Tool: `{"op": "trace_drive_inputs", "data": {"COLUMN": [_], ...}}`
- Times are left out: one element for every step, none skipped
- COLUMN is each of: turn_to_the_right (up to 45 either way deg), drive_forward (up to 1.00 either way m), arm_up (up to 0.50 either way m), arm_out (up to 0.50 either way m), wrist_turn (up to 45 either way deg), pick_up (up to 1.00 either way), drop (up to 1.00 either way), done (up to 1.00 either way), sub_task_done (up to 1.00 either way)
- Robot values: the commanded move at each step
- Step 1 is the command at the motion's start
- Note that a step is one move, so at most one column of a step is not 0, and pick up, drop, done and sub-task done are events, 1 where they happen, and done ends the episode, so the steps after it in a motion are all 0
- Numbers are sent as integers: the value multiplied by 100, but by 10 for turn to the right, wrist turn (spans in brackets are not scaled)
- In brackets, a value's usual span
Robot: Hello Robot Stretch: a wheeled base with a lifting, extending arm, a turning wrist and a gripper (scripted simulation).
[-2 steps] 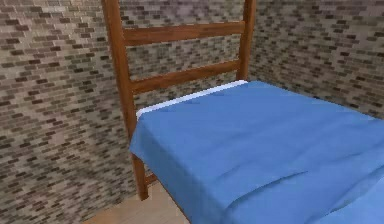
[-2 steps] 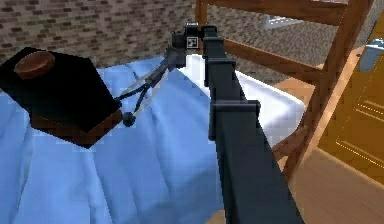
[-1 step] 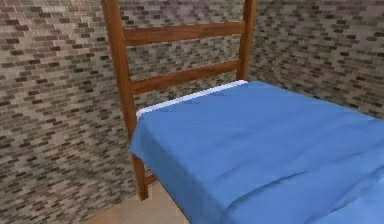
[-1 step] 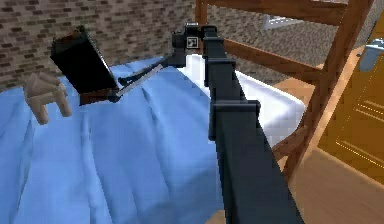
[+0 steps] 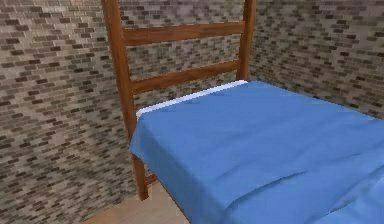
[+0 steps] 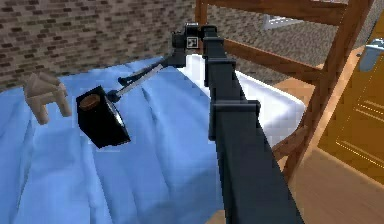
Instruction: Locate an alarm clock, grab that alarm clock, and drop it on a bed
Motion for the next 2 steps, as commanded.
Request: {"op": "trace_drive_inputs", "data": {"turn_to_the_right": [0,0], "drive_forward": [0,0], "arm_up": [0,0], "arm_out": [-10,0], "wrist_turn": [0,0], "pick_up": [0,0], "drop": [0,0], "done": [0,100], "sub_task_done": [0,0]}}
